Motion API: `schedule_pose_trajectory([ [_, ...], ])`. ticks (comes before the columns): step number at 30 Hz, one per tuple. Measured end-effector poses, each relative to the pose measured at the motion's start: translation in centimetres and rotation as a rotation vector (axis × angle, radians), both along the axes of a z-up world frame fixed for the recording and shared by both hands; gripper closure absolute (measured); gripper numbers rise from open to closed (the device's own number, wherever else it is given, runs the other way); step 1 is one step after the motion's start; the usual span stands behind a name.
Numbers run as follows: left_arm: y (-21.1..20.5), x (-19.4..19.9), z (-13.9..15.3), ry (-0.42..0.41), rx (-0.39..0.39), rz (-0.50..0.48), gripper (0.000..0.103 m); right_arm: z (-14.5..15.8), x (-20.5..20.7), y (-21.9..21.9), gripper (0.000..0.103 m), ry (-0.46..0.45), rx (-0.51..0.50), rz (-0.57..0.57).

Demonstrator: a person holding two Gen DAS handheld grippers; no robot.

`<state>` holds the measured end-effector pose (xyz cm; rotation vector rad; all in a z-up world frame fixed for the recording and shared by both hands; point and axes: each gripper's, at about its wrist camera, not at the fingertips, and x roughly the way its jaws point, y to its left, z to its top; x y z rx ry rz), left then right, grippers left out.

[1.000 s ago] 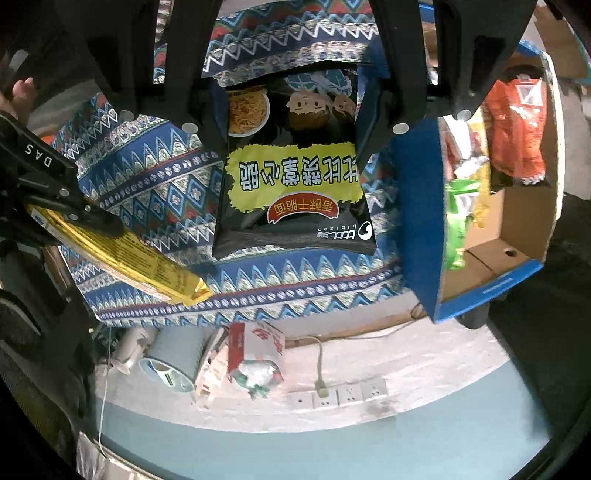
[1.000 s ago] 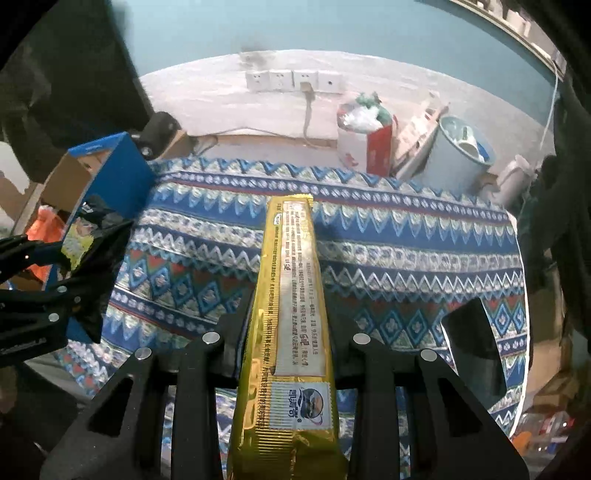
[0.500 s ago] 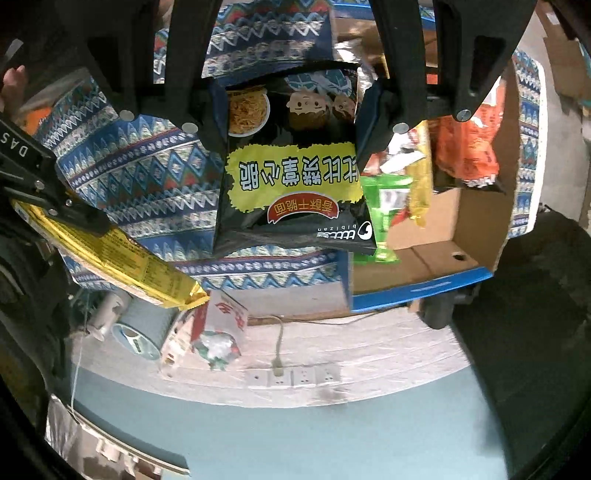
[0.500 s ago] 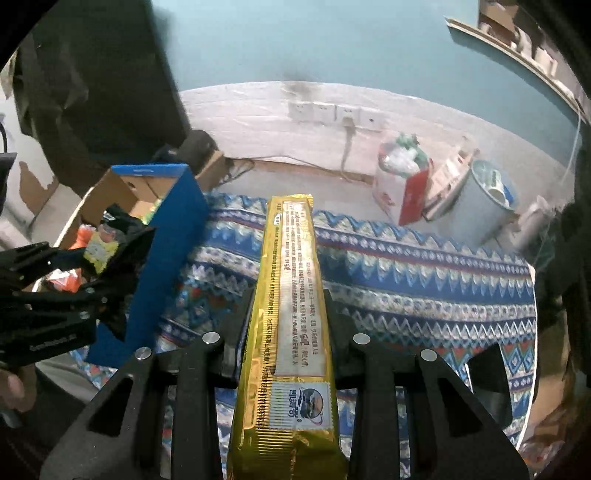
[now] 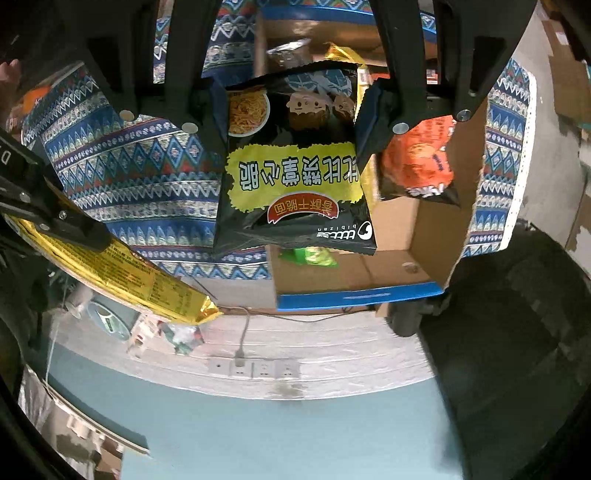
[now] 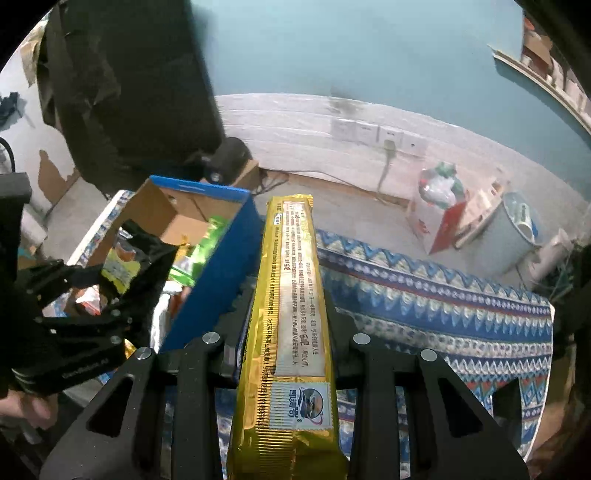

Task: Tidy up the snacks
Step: 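Carry the black bag and yellow bar into the box and release them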

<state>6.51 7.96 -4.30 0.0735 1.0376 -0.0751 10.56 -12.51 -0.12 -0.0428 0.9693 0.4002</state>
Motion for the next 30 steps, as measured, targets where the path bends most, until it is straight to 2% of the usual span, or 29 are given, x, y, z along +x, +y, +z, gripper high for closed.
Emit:
schedule_pose_trajectory([
  [7,3.7,1.0,-0.4,0.002,0.000,0.064,0.045,0.3,0.6,4.3,0.072,-0.007,-0.005,0.055],
  [15,7.8,2.0,-2.8,0.086,-0.097,0.138,0.045,-0.4,1.4,7.9,0.072,0.012,-0.005,0.097],
  [23,8.7,1.8,-3.0,0.087,-0.029,0.149,0.026,-1.6,2.6,10.8,0.072,0.041,0.000,0.125],
  [30,10.4,0.9,-1.6,0.069,-0.040,0.163,0.023,-2.8,3.5,12.8,0.072,0.074,0.007,0.138],
])
